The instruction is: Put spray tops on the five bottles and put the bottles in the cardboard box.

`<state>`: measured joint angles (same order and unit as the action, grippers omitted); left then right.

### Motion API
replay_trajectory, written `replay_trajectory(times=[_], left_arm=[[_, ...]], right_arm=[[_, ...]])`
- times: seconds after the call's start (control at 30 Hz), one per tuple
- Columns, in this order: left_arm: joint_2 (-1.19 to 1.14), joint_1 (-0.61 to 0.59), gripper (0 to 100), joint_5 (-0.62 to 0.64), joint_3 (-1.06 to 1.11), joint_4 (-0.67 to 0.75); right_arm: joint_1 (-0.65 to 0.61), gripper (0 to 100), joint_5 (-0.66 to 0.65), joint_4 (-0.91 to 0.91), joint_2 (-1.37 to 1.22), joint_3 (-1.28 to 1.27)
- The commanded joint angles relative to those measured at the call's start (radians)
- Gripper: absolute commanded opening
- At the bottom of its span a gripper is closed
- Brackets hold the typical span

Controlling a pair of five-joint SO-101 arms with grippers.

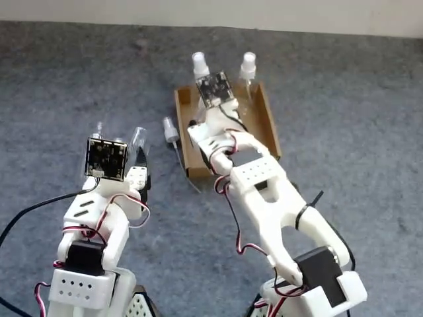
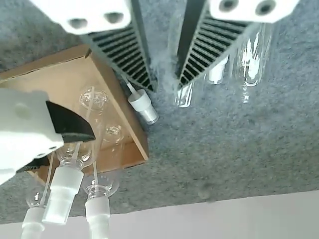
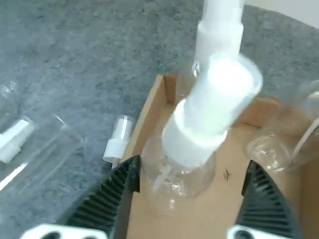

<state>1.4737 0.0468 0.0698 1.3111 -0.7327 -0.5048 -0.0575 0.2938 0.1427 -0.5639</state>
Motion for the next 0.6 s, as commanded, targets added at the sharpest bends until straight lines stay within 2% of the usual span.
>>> replay_trajectory(times=[0.0,0.33,0.47,0.57], left_arm=[[0.001,-0.007,0,-0.002,-0.005,-0.002],[-0.039,-0.015,0,-0.003,-0.074,-0.008],[-0.232,-0.07,0,-0.003,-0.194,-0.009],[-0.438,-0.134,0,-0.005,-0.361,-0.101]], right_arm=[[-0.021,26.0,-0.012,0.087,0.027,0.154],[-0.07,26.0,-0.012,0.361,0.303,0.274],[-0.007,25.9,-0.012,0.616,0.403,0.269],[0.074,25.7,-0.012,0.811,0.452,0.271]])
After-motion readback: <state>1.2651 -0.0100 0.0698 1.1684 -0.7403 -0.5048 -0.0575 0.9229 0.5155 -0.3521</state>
